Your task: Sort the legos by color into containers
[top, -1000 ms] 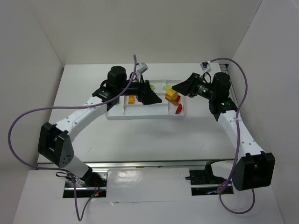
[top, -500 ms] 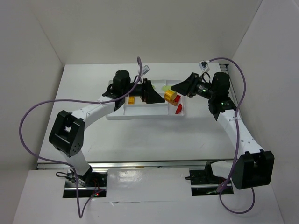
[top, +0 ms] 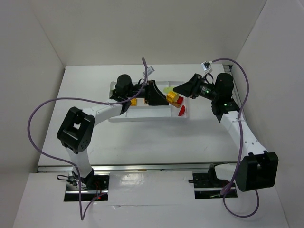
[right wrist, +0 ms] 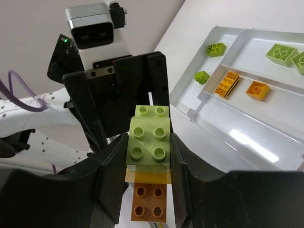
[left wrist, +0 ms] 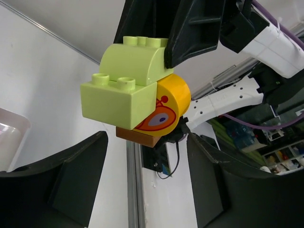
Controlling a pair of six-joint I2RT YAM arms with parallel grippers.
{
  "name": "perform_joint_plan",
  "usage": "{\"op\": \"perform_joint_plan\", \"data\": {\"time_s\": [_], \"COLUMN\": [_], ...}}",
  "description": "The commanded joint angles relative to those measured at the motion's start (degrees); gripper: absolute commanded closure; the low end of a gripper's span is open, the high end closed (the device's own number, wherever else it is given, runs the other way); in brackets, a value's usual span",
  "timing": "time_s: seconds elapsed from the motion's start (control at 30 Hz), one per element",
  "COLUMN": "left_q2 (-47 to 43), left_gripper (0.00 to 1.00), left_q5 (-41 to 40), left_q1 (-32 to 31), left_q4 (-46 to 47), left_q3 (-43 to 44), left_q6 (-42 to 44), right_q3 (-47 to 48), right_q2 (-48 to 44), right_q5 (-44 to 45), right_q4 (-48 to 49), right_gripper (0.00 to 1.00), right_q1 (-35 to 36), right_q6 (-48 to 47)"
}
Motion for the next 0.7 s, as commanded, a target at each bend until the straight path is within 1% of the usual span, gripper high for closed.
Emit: {"op": "perform_joint_plan", "data": {"time_s": [0.0, 0.03, 0.2, 0.3, 0.37, 0.4, 0.5, 0.57, 0.6, 0.67], "left_q2": [0.8, 0.8, 0.8, 1.3, 2.6, 3.2, 4.4, 4.4, 4.4, 4.4], "left_gripper": [0.22, 0.22, 0.30, 0.32, 0.38, 0.39, 0.39, 0.40, 0.42, 0.52], "left_q5": [4.4, 4.4, 4.4, 4.4, 4.4, 4.4, 5.0, 5.0, 5.0, 5.0], "left_q1": [0.2, 0.2, 0.2, 0.2, 0.2, 0.2, 0.2, 0.2, 0.2, -0.3], "left_q4": [9.3, 9.3, 9.8, 9.8, 11.2, 11.8, 15.7, 15.7, 15.7, 15.7], "left_q3": [0.8, 0.8, 1.9, 2.4, 3.7, 3.7, 4.3, 4.8, 4.8, 4.1], "left_q6": [-3.5, -3.5, -4.0, -4.8, -6.1, -6.8, -9.7, -9.7, -9.7, -9.7], "right_q3": [0.4, 0.4, 0.4, 0.4, 0.4, 0.4, 0.4, 0.4, 0.4, 0.4], "right_q2": [-0.1, -0.1, 0.5, 0.5, 0.5, 0.5, 1.1, 1.1, 1.1, 1.1], "right_q5": [-1.3, -1.3, -2.4, -2.4, -2.4, -2.4, -2.4, -2.4, -2.4, -2.4], "right_q4": [3.2, 3.2, 4.4, 4.4, 4.4, 4.4, 4.4, 4.4, 3.9, 3.9], "right_gripper": [0.89, 0.89, 0.89, 0.89, 0.89, 0.89, 0.89, 0.89, 0.89, 0.89], "right_q1": [-0.4, -0.4, -0.4, -0.4, -0.4, -0.4, -0.4, -0.4, -0.4, -0.4], "right_q6": [-0.1, -0.1, 0.5, 0.5, 0.5, 0.5, 0.5, 0.5, -0.1, -0.1]}}
